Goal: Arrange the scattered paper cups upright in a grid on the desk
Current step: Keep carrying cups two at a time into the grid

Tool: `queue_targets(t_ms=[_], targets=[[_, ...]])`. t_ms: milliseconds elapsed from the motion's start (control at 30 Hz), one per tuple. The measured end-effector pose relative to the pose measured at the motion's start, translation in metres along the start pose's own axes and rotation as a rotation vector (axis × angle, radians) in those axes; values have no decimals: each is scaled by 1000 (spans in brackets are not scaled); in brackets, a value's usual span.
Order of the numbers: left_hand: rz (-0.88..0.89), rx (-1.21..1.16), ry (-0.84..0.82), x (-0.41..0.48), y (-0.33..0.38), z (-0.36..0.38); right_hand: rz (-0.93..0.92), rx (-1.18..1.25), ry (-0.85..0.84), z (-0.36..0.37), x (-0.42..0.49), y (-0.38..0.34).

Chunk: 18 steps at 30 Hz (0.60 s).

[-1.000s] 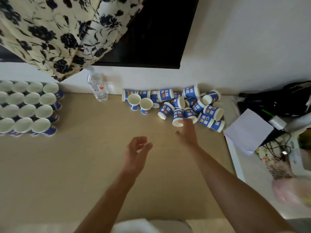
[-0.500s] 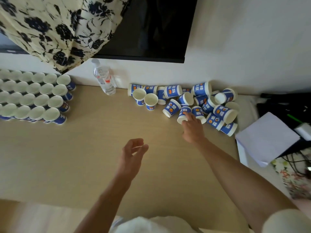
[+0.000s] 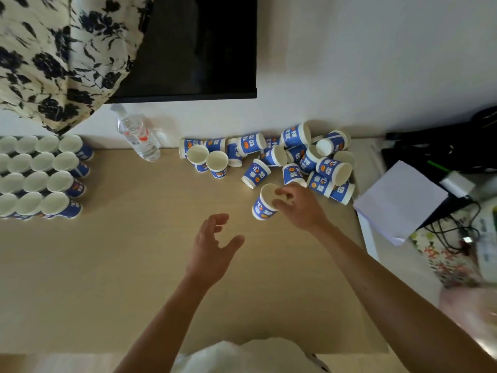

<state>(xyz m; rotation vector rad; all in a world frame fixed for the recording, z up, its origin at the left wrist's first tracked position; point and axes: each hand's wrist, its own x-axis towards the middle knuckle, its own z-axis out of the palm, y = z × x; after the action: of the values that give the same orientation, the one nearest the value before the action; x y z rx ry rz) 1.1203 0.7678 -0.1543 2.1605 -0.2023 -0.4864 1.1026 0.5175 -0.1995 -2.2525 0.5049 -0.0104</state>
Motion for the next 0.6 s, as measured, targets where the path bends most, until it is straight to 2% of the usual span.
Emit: queue_targets(t_ms=[167,400,433,500,567,600], targets=[[195,208,-146,0,18,11,43,307,-154,-18,-34,-27],[205,84,-129,-4,29,26,17,439,-200,-33,-44,-28],[197,63,-112,-4,29,26,32,455,-123,-36,-39,-22],[185,31,-74,-3,28,25,112,457,158,-49,-25,-2],[185,13,-40,-3,28,24,187,270,461,-60,-6,29],[182,2,-29,-3,28,23,226,144,530,-64,4,48]])
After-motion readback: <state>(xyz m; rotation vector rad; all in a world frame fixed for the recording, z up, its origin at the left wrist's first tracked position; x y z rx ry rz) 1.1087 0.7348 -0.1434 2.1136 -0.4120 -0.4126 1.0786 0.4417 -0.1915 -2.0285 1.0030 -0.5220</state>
